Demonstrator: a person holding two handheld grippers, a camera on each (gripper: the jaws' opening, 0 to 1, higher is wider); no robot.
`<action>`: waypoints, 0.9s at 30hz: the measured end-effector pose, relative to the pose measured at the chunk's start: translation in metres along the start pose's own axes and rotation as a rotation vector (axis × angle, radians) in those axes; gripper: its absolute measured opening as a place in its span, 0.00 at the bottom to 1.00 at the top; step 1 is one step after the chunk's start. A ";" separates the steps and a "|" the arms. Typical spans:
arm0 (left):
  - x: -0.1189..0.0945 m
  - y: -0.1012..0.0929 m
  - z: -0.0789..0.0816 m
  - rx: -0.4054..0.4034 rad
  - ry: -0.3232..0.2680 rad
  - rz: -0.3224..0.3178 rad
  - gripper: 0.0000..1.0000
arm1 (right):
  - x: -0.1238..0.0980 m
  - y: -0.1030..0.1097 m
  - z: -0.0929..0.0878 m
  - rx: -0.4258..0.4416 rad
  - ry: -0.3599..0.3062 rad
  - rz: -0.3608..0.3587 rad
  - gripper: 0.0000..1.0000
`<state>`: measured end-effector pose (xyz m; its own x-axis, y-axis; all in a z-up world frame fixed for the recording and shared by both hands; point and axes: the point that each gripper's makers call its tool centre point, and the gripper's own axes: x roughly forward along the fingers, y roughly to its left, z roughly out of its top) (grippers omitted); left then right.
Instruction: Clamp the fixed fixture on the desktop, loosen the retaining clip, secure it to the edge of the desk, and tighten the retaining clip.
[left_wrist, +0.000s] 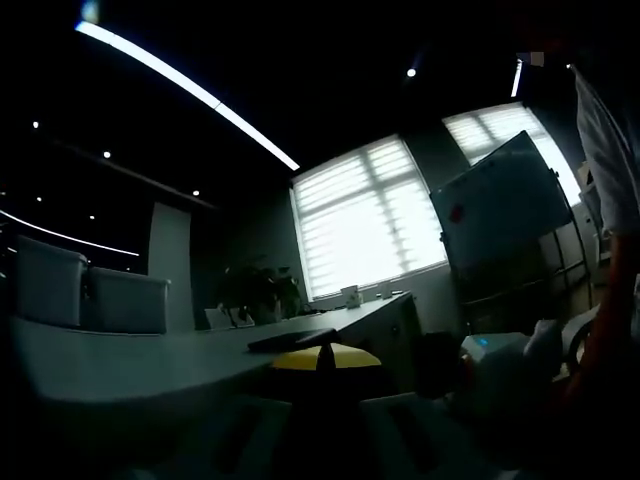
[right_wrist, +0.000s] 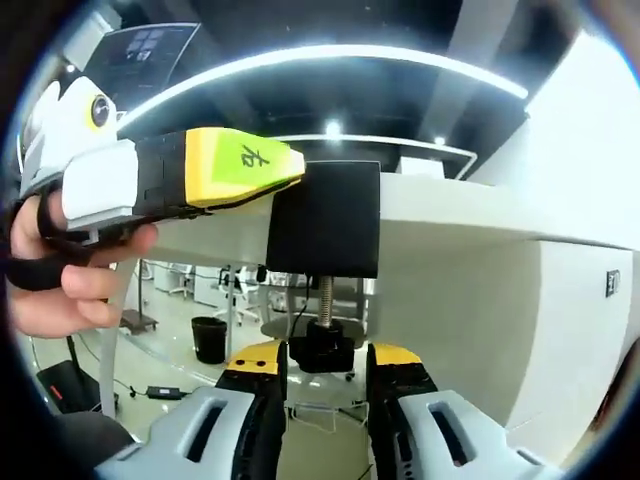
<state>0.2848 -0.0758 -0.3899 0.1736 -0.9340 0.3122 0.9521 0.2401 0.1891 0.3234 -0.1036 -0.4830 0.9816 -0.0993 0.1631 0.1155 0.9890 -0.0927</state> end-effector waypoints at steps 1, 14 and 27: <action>0.000 -0.001 0.000 0.002 0.002 0.000 0.01 | -0.001 0.000 0.000 0.004 -0.004 0.011 0.26; -0.001 -0.004 -0.002 -0.001 0.007 -0.003 0.01 | 0.001 0.004 0.000 0.003 -0.037 0.189 0.24; -0.002 -0.005 -0.003 -0.004 0.011 -0.005 0.01 | 0.016 0.010 -0.003 0.099 -0.023 0.558 0.24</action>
<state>0.2804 -0.0761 -0.3939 0.1718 -0.9381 0.3008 0.9539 0.2347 0.1869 0.3410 -0.0955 -0.4846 0.8862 0.4425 0.1373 -0.4357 0.8967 -0.0784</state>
